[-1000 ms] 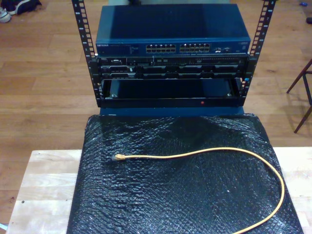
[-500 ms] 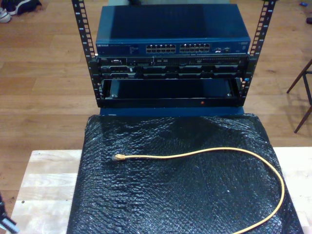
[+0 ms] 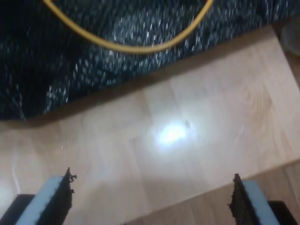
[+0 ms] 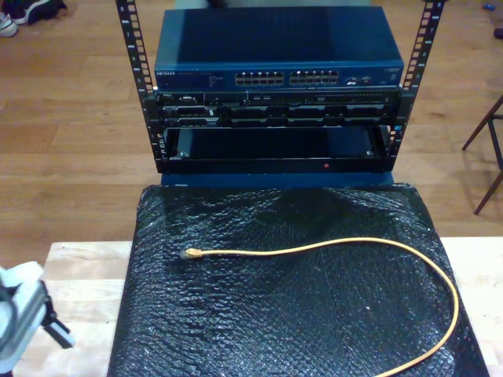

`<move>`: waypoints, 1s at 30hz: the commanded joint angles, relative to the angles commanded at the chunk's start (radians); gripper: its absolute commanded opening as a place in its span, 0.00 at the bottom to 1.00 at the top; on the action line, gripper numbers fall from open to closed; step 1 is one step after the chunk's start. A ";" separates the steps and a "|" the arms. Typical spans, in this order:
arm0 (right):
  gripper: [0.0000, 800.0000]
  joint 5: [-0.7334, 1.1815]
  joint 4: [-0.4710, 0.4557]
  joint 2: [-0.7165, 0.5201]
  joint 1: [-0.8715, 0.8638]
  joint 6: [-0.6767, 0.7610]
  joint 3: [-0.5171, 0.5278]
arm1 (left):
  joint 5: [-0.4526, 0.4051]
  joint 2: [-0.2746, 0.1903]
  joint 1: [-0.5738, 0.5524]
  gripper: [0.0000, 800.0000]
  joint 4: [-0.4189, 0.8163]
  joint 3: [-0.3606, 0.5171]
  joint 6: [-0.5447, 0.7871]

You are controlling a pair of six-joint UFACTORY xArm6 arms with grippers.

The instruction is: Grab the cable and plug it in

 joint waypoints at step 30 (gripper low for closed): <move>1.00 -0.061 0.101 0.083 0.388 0.203 -0.083 | -0.074 0.028 -0.066 1.00 -0.163 0.012 -0.166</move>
